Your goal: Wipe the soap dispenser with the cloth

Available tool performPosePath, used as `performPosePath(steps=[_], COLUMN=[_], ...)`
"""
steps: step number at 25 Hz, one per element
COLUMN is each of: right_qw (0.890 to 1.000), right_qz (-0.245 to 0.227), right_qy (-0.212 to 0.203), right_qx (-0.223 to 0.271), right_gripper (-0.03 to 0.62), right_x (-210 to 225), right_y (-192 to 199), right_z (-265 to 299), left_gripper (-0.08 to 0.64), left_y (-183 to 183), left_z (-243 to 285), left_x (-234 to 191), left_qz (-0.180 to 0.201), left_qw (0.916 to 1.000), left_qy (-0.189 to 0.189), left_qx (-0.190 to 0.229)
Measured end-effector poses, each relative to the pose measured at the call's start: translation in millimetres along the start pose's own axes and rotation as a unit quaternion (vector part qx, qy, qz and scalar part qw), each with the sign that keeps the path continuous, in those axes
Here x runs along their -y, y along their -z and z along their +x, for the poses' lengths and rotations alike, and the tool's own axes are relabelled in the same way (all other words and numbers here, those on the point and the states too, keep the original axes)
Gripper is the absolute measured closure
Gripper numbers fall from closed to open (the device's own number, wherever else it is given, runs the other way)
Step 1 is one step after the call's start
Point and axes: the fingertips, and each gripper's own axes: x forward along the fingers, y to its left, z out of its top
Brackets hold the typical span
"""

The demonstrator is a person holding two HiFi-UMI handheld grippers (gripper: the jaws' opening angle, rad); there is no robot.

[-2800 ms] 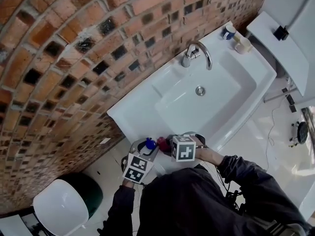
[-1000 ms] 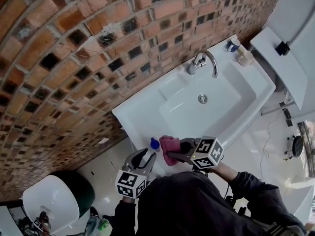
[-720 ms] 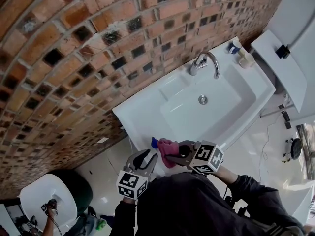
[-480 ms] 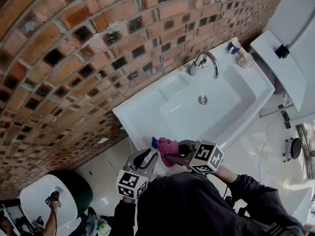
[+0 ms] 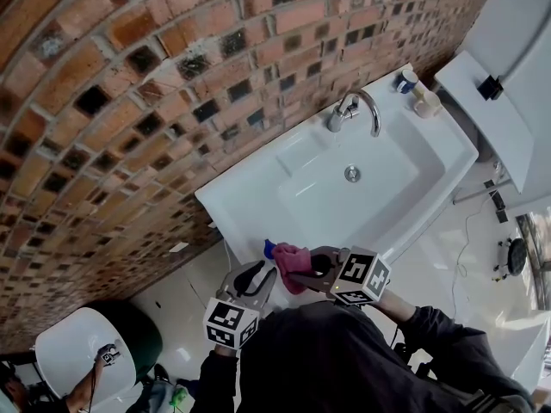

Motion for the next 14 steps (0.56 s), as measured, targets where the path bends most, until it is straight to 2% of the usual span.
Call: performPosePath(steps=[14], right_qw=[1.0], right_qz=[-0.001], right_qy=[-0.001], right_qx=[-0.002], right_gripper=[0.533], right_x=[-2.3], right_y=[-0.6], right_z=[2.3], left_gripper=[0.451], left_y=[0.2], left_z=[-1.9], left_x=[2.0], left_qz=[0.004], left_qw=[1.0], left_qy=[0.002], left_qx=[0.0])
